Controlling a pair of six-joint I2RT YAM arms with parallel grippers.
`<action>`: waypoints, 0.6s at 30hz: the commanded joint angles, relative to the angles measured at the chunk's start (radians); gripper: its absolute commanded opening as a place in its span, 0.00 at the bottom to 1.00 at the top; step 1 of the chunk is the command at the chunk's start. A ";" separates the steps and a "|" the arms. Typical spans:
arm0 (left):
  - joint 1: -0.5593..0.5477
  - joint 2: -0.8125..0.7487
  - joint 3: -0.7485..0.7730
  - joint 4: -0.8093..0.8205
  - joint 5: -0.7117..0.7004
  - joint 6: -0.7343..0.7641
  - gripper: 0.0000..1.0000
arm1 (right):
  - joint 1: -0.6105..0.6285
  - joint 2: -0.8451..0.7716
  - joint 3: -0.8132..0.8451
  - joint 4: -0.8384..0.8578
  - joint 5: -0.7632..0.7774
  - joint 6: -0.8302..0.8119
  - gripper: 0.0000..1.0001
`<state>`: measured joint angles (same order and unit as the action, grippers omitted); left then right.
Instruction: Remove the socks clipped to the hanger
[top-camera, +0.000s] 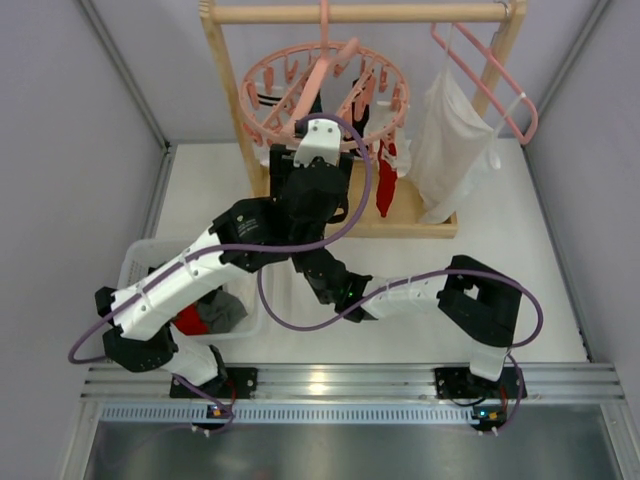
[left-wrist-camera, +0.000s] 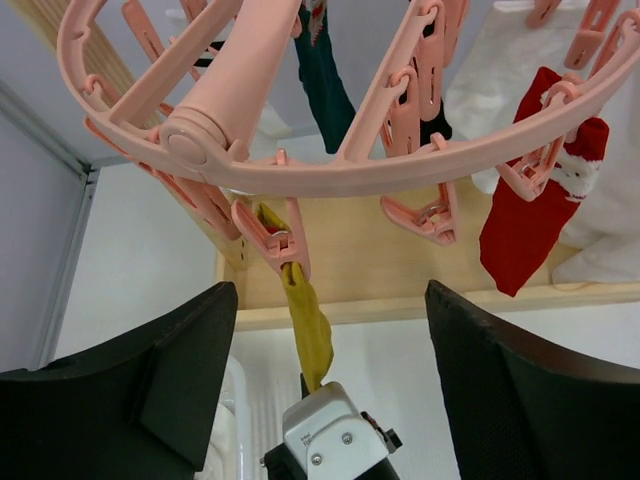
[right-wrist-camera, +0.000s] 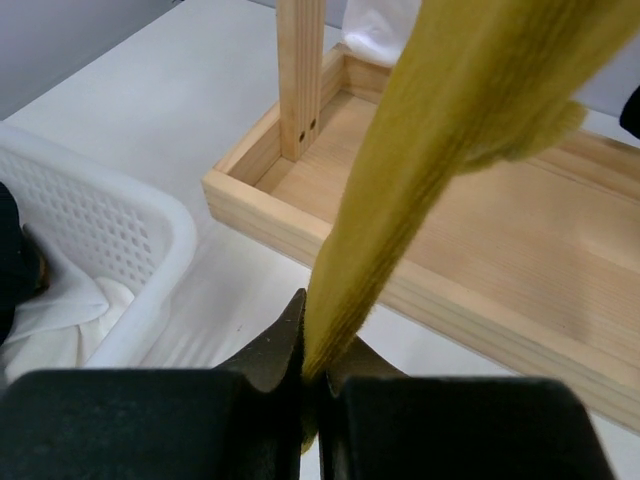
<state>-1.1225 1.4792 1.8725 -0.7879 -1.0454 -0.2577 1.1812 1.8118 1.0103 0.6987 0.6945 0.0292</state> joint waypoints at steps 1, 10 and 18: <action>0.021 -0.003 0.039 0.006 -0.041 0.025 0.77 | 0.031 0.000 0.034 0.015 0.002 0.014 0.00; 0.112 -0.028 -0.003 0.007 0.042 0.000 0.71 | 0.034 -0.022 0.017 0.019 0.000 0.008 0.00; 0.228 -0.036 -0.025 0.013 0.179 -0.017 0.65 | 0.034 -0.034 0.013 0.015 -0.018 0.000 0.00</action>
<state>-0.9268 1.4811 1.8610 -0.7879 -0.9260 -0.2638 1.1942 1.8114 1.0100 0.6983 0.6930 0.0280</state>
